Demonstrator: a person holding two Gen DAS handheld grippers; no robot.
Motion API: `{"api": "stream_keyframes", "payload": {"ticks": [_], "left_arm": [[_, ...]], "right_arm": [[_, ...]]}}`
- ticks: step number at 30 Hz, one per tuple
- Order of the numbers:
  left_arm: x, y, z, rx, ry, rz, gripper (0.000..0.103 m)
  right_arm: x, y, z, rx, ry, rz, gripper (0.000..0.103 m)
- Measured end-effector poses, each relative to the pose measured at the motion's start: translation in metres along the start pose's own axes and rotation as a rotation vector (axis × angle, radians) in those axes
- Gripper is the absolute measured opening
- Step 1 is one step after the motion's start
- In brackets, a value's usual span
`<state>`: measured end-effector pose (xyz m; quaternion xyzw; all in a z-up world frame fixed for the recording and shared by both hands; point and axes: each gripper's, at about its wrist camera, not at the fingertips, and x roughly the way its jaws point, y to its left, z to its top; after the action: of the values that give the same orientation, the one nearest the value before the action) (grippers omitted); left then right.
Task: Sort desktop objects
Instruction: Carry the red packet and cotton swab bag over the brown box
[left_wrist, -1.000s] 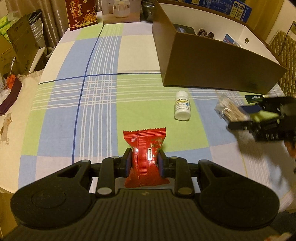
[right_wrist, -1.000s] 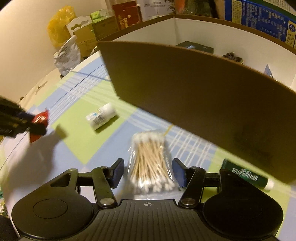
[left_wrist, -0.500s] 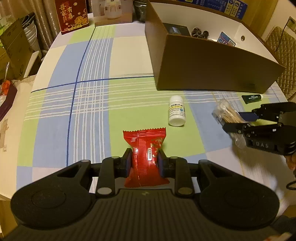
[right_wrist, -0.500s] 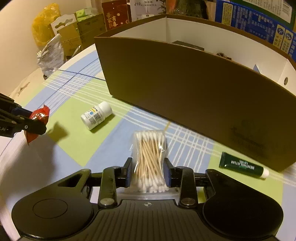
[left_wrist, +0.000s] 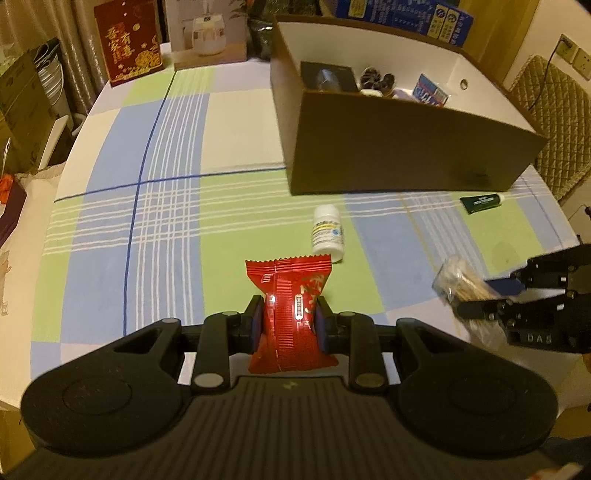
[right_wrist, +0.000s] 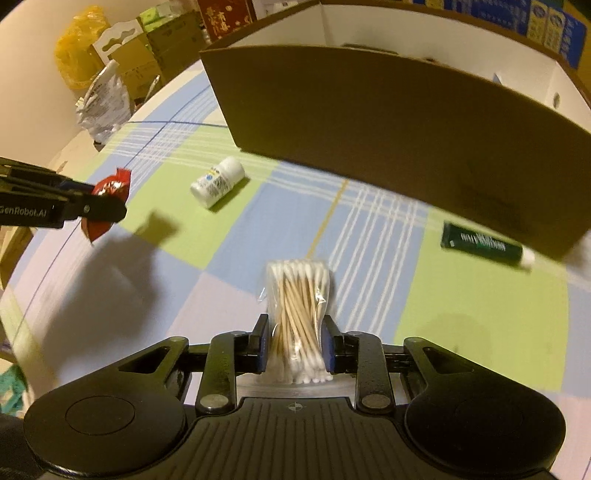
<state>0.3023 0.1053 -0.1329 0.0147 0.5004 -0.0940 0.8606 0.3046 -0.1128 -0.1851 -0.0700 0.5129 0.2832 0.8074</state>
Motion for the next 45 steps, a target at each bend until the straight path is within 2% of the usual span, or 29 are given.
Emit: {"api": "stream_keyframes", "payload": {"ticks": [5,11,18,24,35,45], "left_arm": [[-0.015,-0.014,0.011,0.031,-0.045,-0.034,0.023],[-0.033,-0.035,0.042,0.097,-0.115,-0.084,0.023],[-0.036,-0.061,0.095,0.217,-0.193,-0.116,0.023],[-0.019,-0.077,0.137,0.279,-0.195,-0.116,0.023],[0.015,-0.08,0.182,0.31,-0.163,-0.113,0.023],[0.062,-0.084,0.203,0.332,-0.043,-0.153,0.023]], "right_arm": [[-0.026,-0.007,-0.005,0.046,-0.029,0.023,0.025],[-0.072,-0.026,0.007,0.109,-0.134,0.024,0.025],[-0.116,-0.044,0.047,0.095,-0.27,0.012,0.025],[-0.131,-0.059,0.092,0.028,-0.325,-0.033,0.025],[-0.103,-0.095,0.138,0.011,-0.286,-0.065,0.025],[-0.058,-0.117,0.167,-0.023,-0.178,-0.065,0.025]]}}
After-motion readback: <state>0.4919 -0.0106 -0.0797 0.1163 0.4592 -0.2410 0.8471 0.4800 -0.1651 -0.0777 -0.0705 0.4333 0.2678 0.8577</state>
